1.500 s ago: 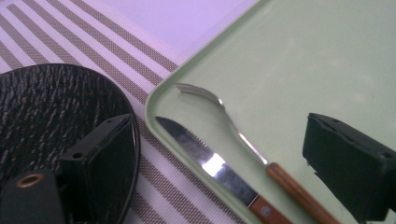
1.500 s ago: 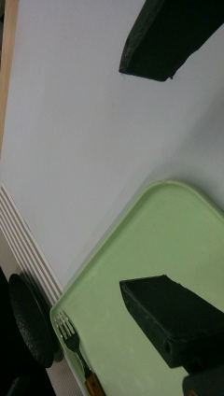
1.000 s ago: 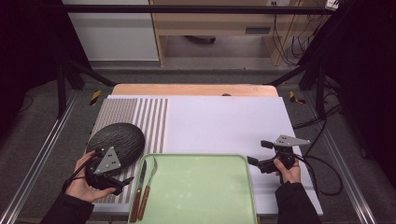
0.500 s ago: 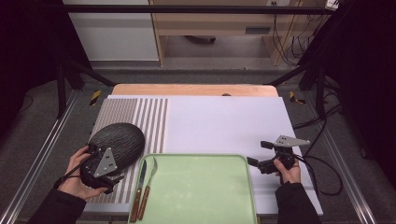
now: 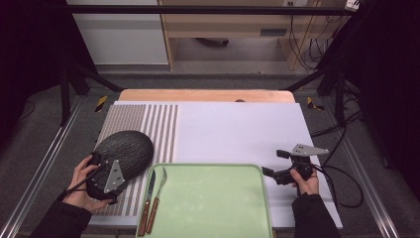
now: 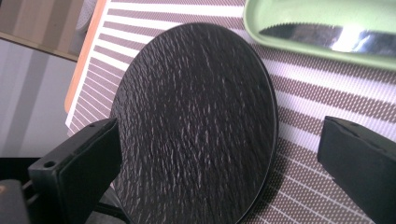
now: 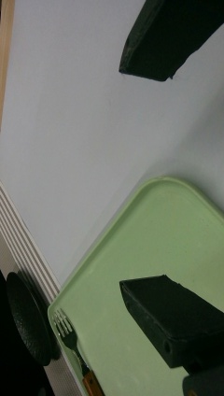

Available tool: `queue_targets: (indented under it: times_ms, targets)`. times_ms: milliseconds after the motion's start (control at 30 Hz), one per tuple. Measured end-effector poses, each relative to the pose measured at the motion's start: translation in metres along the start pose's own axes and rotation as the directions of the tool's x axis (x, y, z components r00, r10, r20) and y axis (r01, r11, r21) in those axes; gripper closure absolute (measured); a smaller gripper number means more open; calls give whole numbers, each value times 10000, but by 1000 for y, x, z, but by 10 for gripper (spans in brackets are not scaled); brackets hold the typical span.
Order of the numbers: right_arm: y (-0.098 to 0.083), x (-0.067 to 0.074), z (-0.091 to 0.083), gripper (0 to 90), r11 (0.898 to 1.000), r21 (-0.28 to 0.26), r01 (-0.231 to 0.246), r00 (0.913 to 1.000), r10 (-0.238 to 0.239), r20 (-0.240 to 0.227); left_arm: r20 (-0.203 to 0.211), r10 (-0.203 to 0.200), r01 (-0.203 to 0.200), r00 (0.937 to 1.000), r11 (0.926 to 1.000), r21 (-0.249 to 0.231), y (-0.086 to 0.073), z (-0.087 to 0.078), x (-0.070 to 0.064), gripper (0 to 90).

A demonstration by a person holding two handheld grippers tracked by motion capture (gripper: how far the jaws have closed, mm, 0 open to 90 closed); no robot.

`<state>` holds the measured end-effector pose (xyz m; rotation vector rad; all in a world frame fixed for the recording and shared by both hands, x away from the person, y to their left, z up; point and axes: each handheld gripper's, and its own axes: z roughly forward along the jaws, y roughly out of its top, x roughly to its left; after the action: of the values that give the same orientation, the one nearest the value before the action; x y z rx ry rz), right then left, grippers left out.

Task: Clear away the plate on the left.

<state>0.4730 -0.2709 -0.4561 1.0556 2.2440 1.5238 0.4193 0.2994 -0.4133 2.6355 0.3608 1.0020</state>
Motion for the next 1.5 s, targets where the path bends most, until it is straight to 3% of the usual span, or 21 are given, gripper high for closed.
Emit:
queue_targets:
  times_ms: [167,433,867,1000,1267,1400,1500]
  targets:
    - [0,0,0,3,10000,-7,18,10000,-18,16,-257,72,-67,9996,9998,168,-5,4,-1,0]
    - [0,0,0,3,10000,2,-6,10000,6,7,-703,800,-737,9943,9934,879,-11,14,-5,1]
    - [0,0,-1,3,10000,-24,7,10000,-7,5,-900,1504,-1377,9845,9814,1339,-15,22,-14,42]
    - [0,0,-1,2,10000,-45,-38,10000,37,-18,-961,1649,-1494,9816,9772,1508,-18,27,-17,76]
    - [-1,-1,-2,3,10000,-52,-59,10000,59,-25,-1233,1575,-1377,9798,9782,1555,-23,33,-23,165]
    - [-1,-1,-1,2,10000,-47,-56,10000,56,-21,-1484,1691,-1484,9744,9788,1414,-24,33,-26,235]
    - [-1,-1,-1,3,10000,-41,-42,10000,42,-13,-1484,1957,-1756,9694,9747,1384,-25,35,-29,289]
